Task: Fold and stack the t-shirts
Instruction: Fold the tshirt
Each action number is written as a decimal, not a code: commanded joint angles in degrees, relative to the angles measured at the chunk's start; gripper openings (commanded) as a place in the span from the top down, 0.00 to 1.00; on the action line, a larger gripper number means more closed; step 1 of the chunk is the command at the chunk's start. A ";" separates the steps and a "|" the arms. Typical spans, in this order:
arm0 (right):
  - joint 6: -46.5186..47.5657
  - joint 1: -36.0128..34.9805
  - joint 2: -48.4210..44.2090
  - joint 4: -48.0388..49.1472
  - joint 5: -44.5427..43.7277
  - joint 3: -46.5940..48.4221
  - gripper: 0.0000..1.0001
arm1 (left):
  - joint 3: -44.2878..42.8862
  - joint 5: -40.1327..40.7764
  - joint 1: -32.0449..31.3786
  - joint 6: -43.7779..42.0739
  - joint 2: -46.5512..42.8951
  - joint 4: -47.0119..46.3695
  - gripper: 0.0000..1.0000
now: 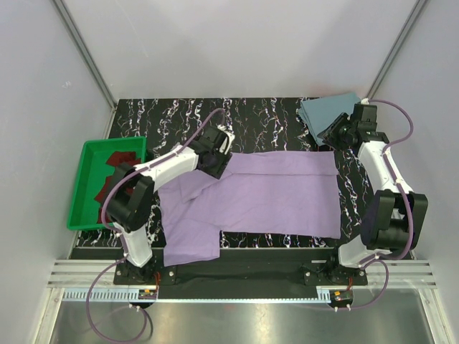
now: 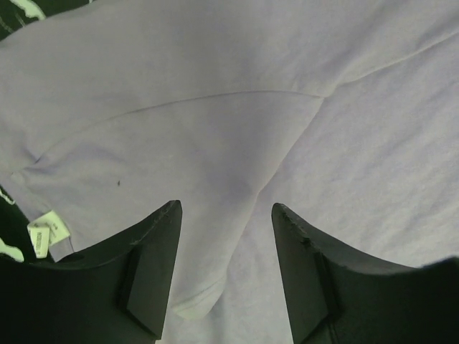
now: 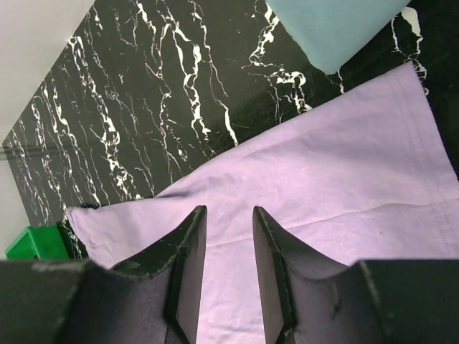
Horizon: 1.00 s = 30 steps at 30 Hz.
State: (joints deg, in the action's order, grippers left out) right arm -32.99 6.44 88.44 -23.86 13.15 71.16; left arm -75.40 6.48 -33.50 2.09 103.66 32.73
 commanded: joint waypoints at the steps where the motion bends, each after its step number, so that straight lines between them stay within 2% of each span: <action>1: 1.35 0.07 -2.40 1.18 2.49 1.27 0.60 | -1.42 0.99 -1.04 -3.84 0.31 -4.60 0.41; 11: 2.14 0.07 -3.45 0.48 1.80 2.14 0.59 | -2.04 4.33 -2.10 -5.86 5.59 -4.52 0.45; 14: 1.97 0.07 -3.45 0.30 1.71 2.58 0.59 | -2.04 4.33 -2.19 -6.48 5.59 -4.87 0.53; 15: 1.79 0.07 -3.63 0.22 1.71 2.58 0.59 | -2.38 4.42 -2.19 -6.83 5.59 -4.78 0.65; 19: 0.74 0.07 -3.89 1.97 3.98 1.62 0.59 | -5.01 5.82 -2.01 -8.15 6.12 -3.99 0.97; 20: 0.74 -0.19 -3.81 2.23 5.21 1.36 0.60 | -5.81 5.74 -1.75 -8.50 6.21 -3.73 0.99; 26: 2.41 -5.37 -3.90 2.15 4.17 -0.58 0.60 | -13.09 -3.03 3.08 -7.63 8.49 -0.04 0.98; 30: 2.93 -13.44 -3.72 3.81 3.29 -2.77 0.60 | -15.57 -9.28 6.94 -6.92 10.77 1.19 0.97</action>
State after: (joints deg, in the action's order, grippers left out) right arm -31.59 -1.87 86.80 -22.70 16.01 69.78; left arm -88.09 3.79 -29.26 -4.93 112.81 32.51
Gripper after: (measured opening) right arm 0.399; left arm 0.033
